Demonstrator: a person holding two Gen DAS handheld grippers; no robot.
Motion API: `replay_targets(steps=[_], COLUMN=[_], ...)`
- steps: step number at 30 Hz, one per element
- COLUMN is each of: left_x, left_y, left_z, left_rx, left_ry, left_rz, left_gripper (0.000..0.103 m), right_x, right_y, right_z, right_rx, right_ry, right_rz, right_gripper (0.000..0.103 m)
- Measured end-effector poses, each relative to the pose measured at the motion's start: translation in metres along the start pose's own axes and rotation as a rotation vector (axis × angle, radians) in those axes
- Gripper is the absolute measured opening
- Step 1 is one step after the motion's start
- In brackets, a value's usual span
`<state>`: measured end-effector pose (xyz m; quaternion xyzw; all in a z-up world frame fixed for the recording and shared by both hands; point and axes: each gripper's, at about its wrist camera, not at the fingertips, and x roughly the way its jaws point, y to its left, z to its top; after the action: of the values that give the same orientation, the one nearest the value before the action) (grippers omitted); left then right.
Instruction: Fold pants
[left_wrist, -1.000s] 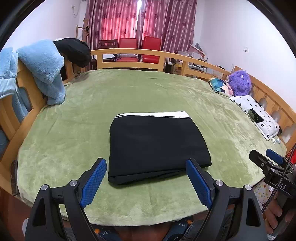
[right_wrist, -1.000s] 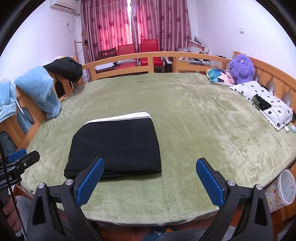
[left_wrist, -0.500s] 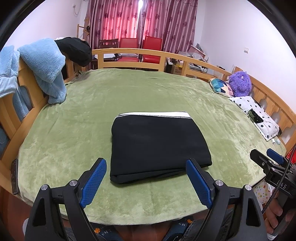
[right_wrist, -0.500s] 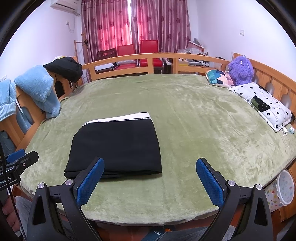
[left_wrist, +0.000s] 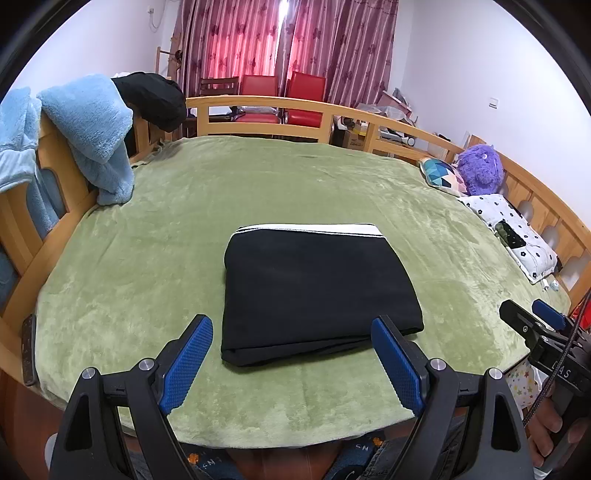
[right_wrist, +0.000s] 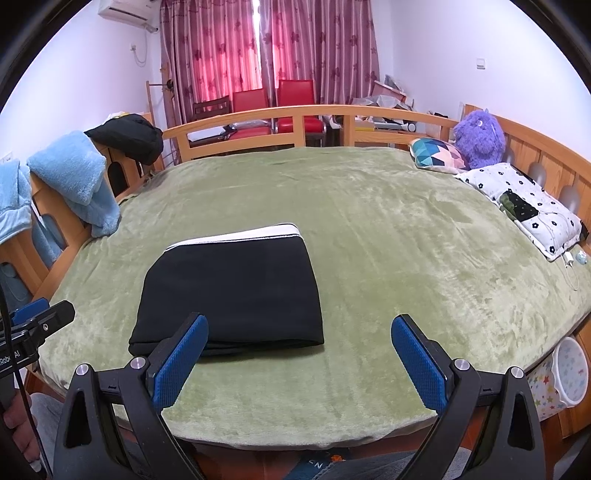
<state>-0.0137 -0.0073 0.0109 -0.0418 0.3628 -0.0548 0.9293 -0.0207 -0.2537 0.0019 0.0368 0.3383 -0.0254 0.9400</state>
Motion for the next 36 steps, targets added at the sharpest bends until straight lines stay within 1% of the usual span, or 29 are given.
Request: replay_targets(steps=[12, 25, 36], left_x=[-0.002, -0.011, -0.013], left_y=[0.001, -0.010, -0.015], left_z=[-0.001, -0.007, -0.008], left_rx=[0.001, -0.012, -0.015], left_ry=[-0.005, -0.006, -0.014], left_rz=[0.002, 0.001, -0.001], left_gripper=[0.087, 0.087, 0.087], right_x=[-0.001, -0.002, -0.005], right_y=[0.004, 0.004, 0.004], right_z=[0.001, -0.002, -0.001], right_rx=[-0.003, -0.009, -0.006], right_ry=[-0.001, -0.011, -0.018], right_rz=[-0.008, -0.027, -0.020], right_gripper=[0.098, 0.098, 0.098])
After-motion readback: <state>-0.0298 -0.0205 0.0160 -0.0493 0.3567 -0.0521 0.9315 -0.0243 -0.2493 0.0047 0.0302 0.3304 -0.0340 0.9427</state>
